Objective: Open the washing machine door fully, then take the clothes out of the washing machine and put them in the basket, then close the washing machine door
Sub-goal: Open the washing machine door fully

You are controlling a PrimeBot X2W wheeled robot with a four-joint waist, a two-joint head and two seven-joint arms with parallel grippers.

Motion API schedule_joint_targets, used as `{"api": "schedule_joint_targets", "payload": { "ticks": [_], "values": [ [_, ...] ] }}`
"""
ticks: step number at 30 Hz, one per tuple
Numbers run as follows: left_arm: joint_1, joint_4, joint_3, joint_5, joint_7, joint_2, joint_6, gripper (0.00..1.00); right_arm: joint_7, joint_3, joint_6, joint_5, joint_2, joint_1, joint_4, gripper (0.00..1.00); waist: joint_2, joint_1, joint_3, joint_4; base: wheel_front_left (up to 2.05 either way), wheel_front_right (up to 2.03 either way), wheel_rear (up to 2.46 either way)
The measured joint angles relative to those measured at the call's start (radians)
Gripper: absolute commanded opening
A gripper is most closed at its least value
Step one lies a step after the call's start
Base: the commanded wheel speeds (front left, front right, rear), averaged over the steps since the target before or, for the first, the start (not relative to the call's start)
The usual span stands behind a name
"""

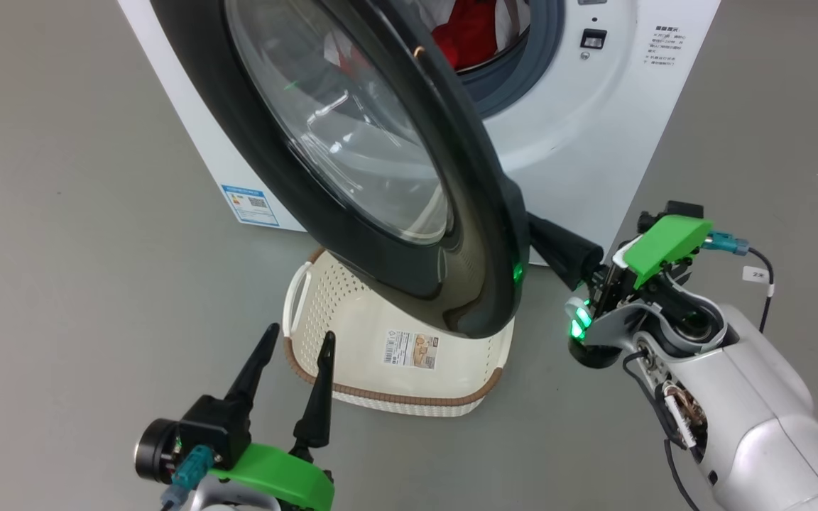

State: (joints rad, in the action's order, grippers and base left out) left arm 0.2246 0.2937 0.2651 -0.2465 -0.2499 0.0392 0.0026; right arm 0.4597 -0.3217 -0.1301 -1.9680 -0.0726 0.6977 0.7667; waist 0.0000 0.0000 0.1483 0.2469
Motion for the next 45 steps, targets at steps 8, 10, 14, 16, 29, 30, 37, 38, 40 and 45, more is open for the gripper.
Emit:
{"api": "schedule_joint_targets", "payload": {
  "ticks": [8,10,14,16,29,30,37,38,40,45],
  "values": [
    [0.0,0.001,0.001,0.0,0.0,0.0,0.0,1.0,0.035,-0.047,0.0,-0.035,0.0,-0.036,-0.051,0.0,0.0,0.0,-0.007,-0.003,0.0,0.0,0.0],
    [0.0,0.001,0.002,0.0,0.0,0.0,0.0,1.0,0.041,-0.055,0.0,-0.039,0.002,-0.044,-0.057,0.0,0.0,0.0,-0.01,-0.003,0.0,0.0,0.0],
    [0.0,0.001,0.004,-0.001,0.0,0.0,0.007,1.0,0.052,-0.076,0.0,-0.045,0.001,-0.05,-0.067,0.0,0.0,0.0,-0.014,-0.003,0.0,0.0,0.0],
    [0.0,0.002,0.005,-0.002,0.0,0.0,0.007,1.0,0.053,-0.083,0.0,-0.048,0.002,-0.062,-0.075,0.0,0.0,0.0,-0.017,-0.003,0.0,0.0,0.0],
    [-0.001,0.006,0.011,-0.002,0.0,0.0,0.007,1.0,0.043,-0.094,0.0,-0.065,0.005,-0.085,-0.103,0.0,0.0,0.0,-0.029,-0.001,0.0,0.0,0.0],
    [-0.001,0.006,0.011,-0.002,0.0,0.0,0.007,1.0,0.042,-0.08,0.002,-0.065,0.006,-0.091,-0.112,0.0,0.0,0.0,-0.031,-0.002,0.0,0.0,0.0],
    [-0.005,0.01,0.013,-0.003,0.0,0.0,0.007,1.0,0.013,0.055,0.006,-0.077,0.011,-0.182,-0.2,0.0,0.0,0.0,-0.047,-0.013,0.0,0.0,0.0],
    [-0.006,0.011,0.013,-0.003,0.0,0.0,0.007,1.0,0.004,0.076,0.006,-0.076,0.012,-0.199,-0.217,0.0,0.0,0.0,-0.05,-0.016,0.0,0.0,0.0],
    [-0.009,0.011,0.013,-0.003,0.0,0.0,0.007,1.0,-0.003,0.113,0.006,-0.072,0.012,-0.237,-0.252,0.0,0.0,0.0,-0.054,-0.023,0.0,0.0,0.0],
    [-0.026,0.015,0.012,-0.003,0.0,0.0,0.007,1.0,-0.048,0.181,0.006,-0.02,0.013,-0.351,-0.332,0.18,0.0,0.0,-0.066,-0.042,0.0,0.0,0.0]
  ]
}}
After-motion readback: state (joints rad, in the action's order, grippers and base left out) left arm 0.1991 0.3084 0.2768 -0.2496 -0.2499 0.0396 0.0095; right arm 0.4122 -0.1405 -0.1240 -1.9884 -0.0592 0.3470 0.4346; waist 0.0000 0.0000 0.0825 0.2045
